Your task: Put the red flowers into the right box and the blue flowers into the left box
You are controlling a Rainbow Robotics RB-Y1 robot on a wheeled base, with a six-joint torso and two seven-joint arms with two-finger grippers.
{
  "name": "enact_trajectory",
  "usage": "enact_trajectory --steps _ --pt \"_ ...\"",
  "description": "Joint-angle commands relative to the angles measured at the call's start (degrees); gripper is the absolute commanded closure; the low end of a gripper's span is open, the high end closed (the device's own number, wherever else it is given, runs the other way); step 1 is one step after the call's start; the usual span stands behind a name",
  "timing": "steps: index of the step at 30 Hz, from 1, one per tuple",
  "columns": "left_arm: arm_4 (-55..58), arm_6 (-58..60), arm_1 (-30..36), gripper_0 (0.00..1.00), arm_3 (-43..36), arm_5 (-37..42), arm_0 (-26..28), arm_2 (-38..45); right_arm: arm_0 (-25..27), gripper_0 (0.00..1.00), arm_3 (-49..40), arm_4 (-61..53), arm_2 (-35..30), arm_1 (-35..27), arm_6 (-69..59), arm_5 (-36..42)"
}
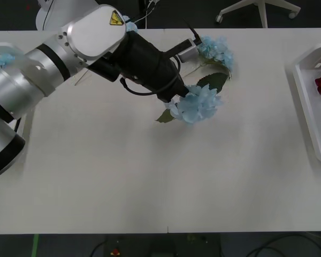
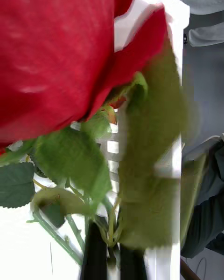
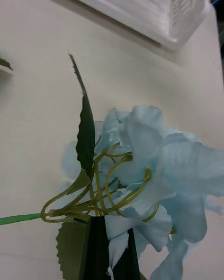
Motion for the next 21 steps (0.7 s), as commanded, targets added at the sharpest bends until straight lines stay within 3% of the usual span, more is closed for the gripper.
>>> enact_trajectory --steps 1,5,9,14,21 --pt "5.33 8.54 15.33 1.00 -11.60 -1.66 5.41 1.19 0.20 0.51 -0.72 0.66 -0.67 0.38 0.13 -0.50" --pt "5.06 16.01 29.66 1.00 -21.53 -2.45 12.61 5.93 0.29 0.30 -0.81 -0.93 -0.67 -0.23 1.19 -0.50" --pt "6.21 16.62 37.83 1.00 -25.40 -6.84 20.96 13.75 0.29 0.21 -0.81 -4.18 -1.02 -1.55 4.79 -0.50" --pt "5.77 15.66 40.20 1.00 -25.04 -16.07 30.45 25.36 0.20 0.17 -4.41 -14.02 -3.83 -4.10 11.82 7.41" --pt "6.73 14.69 37.66 1.00 -25.22 -16.25 31.69 26.59 0.29 0.15 -17.42 -25.36 -9.37 -5.59 9.54 29.83"
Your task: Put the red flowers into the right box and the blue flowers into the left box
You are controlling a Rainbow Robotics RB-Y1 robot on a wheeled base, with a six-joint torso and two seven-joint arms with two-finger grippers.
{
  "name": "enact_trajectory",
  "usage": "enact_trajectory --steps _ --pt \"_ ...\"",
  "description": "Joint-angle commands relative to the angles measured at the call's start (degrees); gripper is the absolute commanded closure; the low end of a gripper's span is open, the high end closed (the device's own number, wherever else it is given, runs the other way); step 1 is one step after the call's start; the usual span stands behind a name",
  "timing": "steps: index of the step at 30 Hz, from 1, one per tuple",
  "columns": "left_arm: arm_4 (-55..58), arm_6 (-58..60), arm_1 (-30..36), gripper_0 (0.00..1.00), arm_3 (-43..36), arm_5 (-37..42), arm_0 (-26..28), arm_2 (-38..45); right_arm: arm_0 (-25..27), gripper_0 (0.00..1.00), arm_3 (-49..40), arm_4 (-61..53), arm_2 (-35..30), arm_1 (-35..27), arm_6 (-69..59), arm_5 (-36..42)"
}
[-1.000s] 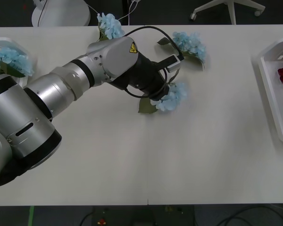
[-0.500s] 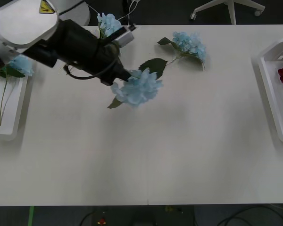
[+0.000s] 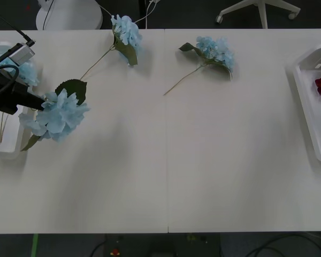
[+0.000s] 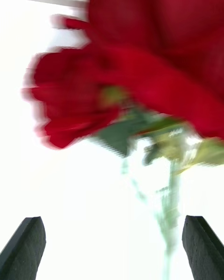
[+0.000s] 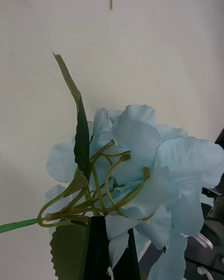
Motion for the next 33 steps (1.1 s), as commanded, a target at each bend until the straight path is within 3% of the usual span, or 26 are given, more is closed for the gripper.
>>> enact_trajectory --steps 1,2,3,4,9,14,25,33 --pt "1.40 -2.05 -1.63 0.99 -0.82 -0.08 -1.05 -0.62 -0.02 0.15 -10.34 -6.36 -3.90 -3.25 -5.65 9.54" --pt "1.23 -1.96 -1.98 0.37 -0.82 0.44 -1.05 -0.62 -0.02 0.15 -12.45 -8.47 -3.90 -3.07 -8.47 11.92" --pt "1.14 -1.87 -2.16 0.08 -0.82 0.62 -1.05 -0.62 -0.02 0.15 -13.42 -9.44 -3.90 -2.90 -10.14 13.06" --pt "1.05 -1.61 -2.34 0.00 -0.82 1.15 -0.96 -0.97 -0.02 0.15 -15.35 -11.37 -3.64 -2.46 -13.48 15.17" --pt "1.84 -2.05 -2.60 0.00 -0.99 2.20 -1.05 -2.03 -0.02 0.15 -24.23 -17.70 1.02 -0.79 -30.70 19.21" --pt "1.14 -5.30 -2.25 0.00 -0.99 3.78 -0.96 -1.59 -1.60 0.14 -29.42 -27.37 7.70 0.88 -52.76 16.40" --pt "-20.30 -33.87 -1.19 0.00 -0.73 9.85 -1.05 4.30 -8.98 0.11 -28.27 -29.65 20.09 8.27 -77.11 3.57" --pt "-31.38 -52.15 -1.19 0.00 -0.55 9.85 -1.14 5.27 -14.26 0.06 -19.05 -27.72 25.28 16.18 -81.33 -5.31"
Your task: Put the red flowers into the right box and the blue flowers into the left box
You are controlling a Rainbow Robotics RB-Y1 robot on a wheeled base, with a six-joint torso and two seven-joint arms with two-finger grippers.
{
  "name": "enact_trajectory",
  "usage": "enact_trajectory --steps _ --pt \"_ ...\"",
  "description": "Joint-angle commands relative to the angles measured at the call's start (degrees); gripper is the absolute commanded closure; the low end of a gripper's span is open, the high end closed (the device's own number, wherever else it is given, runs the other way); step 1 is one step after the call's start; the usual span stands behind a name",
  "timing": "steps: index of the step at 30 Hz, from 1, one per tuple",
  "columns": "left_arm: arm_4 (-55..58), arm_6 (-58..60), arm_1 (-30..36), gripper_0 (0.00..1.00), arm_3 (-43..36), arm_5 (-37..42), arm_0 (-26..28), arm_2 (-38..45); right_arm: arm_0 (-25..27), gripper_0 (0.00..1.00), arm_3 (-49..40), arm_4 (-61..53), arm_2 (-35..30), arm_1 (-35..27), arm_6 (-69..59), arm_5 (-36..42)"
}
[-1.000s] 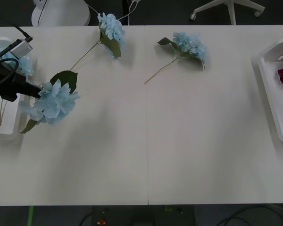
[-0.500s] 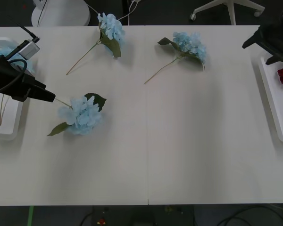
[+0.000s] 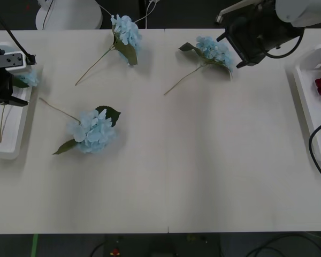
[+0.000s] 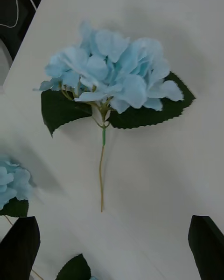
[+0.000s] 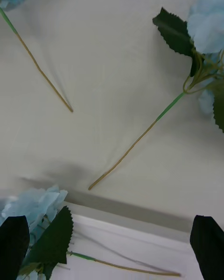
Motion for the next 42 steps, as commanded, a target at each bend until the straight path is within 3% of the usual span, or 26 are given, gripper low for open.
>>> enact_trajectory --steps 1,8,14,20,32,42 --pt "-4.62 -11.94 0.90 0.00 -0.46 0.67 -1.13 1.90 -6.36 0.05 7.11 1.90 1.15 6.06 -0.07 -4.25" --pt "-10.60 -21.43 -3.15 0.00 0.15 0.06 -2.36 0.14 -9.26 0.03 16.95 7.00 1.15 12.48 1.07 -9.00" --pt "-14.46 -23.72 -9.56 0.00 8.59 -5.48 -10.01 -5.66 -10.40 0.03 22.23 12.80 1.15 16.70 2.04 -10.93" --pt "-14.99 -27.15 -13.69 0.00 14.92 -5.39 -15.11 -11.81 -10.93 0.04 25.57 18.25 1.06 19.95 3.01 -11.02" --pt "-18.15 -28.82 -20.29 0.00 25.20 2.52 -19.15 -23.24 -10.93 0.03 29.43 26.34 1.06 24.96 3.10 -13.31" --pt "-20.53 -28.73 -26.35 0.00 32.76 6.38 -19.59 -25.52 -10.93 0.03 32.51 28.18 1.06 28.03 3.36 -17.52"
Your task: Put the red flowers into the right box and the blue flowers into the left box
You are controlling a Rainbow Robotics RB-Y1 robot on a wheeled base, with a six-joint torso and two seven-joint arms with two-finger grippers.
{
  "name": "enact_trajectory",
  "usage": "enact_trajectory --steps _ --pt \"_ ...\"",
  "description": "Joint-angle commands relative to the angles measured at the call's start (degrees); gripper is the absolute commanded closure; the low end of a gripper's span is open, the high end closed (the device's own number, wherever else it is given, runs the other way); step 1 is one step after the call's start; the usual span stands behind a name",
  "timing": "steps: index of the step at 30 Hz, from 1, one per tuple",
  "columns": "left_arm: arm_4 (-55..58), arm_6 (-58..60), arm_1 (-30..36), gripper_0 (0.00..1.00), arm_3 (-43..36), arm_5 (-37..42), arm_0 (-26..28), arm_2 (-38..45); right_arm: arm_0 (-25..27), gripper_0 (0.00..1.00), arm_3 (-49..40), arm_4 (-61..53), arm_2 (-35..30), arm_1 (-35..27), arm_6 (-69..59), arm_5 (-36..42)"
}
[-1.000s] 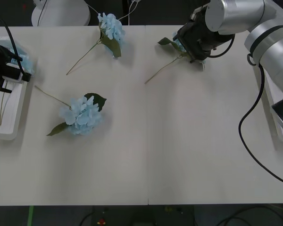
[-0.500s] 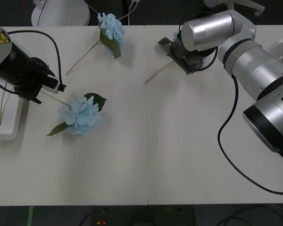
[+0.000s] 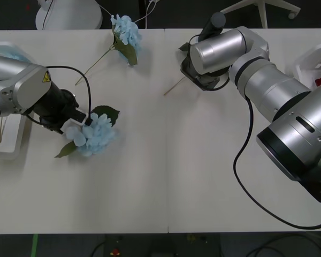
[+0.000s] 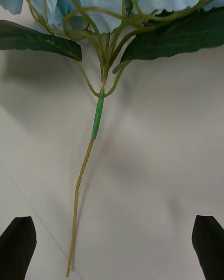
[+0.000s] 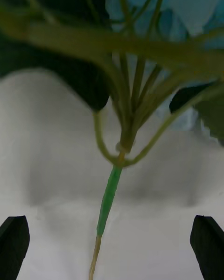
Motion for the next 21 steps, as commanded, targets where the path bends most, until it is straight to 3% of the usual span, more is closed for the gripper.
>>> enact_trajectory --steps 1,2,3,4,5,21 --pt "-1.59 -1.83 -3.16 0.00 2.66 1.11 -3.24 -0.44 -3.60 0.03 -0.02 1.03 -0.17 2.26 3.37 -0.78" --pt "-1.76 -1.74 -3.33 0.05 2.66 1.11 -3.24 -0.44 -3.60 0.03 -0.02 1.03 -0.08 2.52 3.46 -0.78" --pt "-1.94 -1.57 -3.33 0.41 2.66 1.11 -3.24 -0.44 -3.60 0.03 0.07 1.03 -0.08 2.70 3.55 -0.78" --pt "-2.03 -1.39 -3.33 0.89 2.66 1.11 -3.24 -0.44 -3.60 0.03 -0.02 0.94 -0.08 2.88 3.55 -0.69" --pt "-2.20 -1.13 -3.33 1.00 2.66 1.19 -3.24 -0.44 -3.60 0.03 -0.02 0.86 -0.08 3.23 3.55 -0.69" --pt "-2.47 0.89 -1.75 1.00 1.43 1.55 -5.00 3.51 -3.60 0.03 0.07 -3.27 4.67 5.95 3.90 0.80"
